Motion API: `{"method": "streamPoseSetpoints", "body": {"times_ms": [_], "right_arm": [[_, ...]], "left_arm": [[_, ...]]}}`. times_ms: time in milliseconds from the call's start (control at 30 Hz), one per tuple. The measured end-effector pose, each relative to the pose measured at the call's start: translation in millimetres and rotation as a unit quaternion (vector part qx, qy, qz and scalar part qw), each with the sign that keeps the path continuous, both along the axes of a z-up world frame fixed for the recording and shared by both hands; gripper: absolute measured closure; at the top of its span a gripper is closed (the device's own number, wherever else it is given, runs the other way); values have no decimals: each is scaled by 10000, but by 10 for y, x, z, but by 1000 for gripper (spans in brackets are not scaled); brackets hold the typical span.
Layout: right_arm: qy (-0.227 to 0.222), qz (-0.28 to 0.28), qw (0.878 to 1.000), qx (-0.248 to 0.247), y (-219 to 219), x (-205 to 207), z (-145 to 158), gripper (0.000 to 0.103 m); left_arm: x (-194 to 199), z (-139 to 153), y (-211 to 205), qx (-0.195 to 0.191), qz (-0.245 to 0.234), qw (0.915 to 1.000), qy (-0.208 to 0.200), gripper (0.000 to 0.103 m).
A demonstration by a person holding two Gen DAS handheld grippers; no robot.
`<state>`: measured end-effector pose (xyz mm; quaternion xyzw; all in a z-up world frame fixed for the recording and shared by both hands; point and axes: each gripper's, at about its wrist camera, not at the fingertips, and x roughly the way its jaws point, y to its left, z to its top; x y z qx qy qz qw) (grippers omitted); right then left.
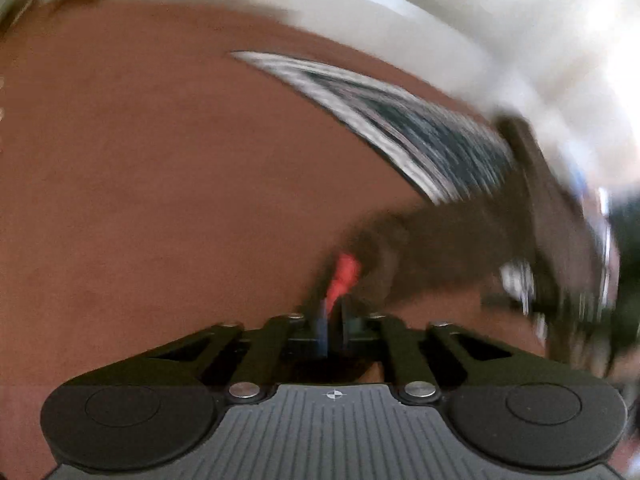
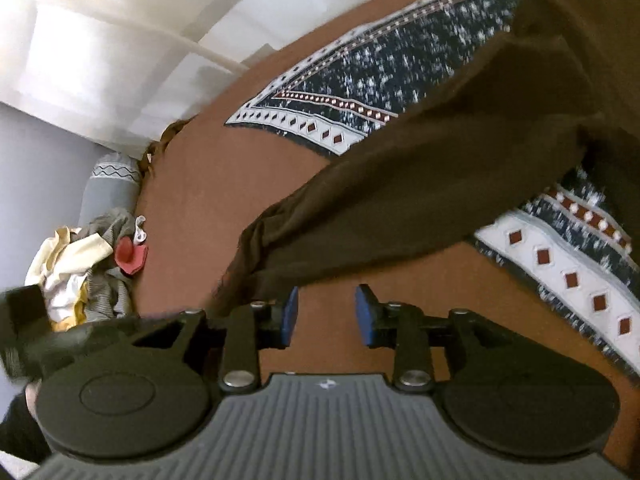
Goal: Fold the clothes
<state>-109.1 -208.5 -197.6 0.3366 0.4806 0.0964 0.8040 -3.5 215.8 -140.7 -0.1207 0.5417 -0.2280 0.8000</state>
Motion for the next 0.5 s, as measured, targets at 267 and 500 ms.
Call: {"method": "streamPoseSetpoints", "body": {"times_ms": [267,500], "right_arm": [[402,-822,9933,705,-48,96,-222,65],[580,-1288,9816,1282,-44,131,-344,67]], "left_arm": [[225,-56,265,299,565,9979,79,73],[153,-109,146,233,380,9990,102,39]]}}
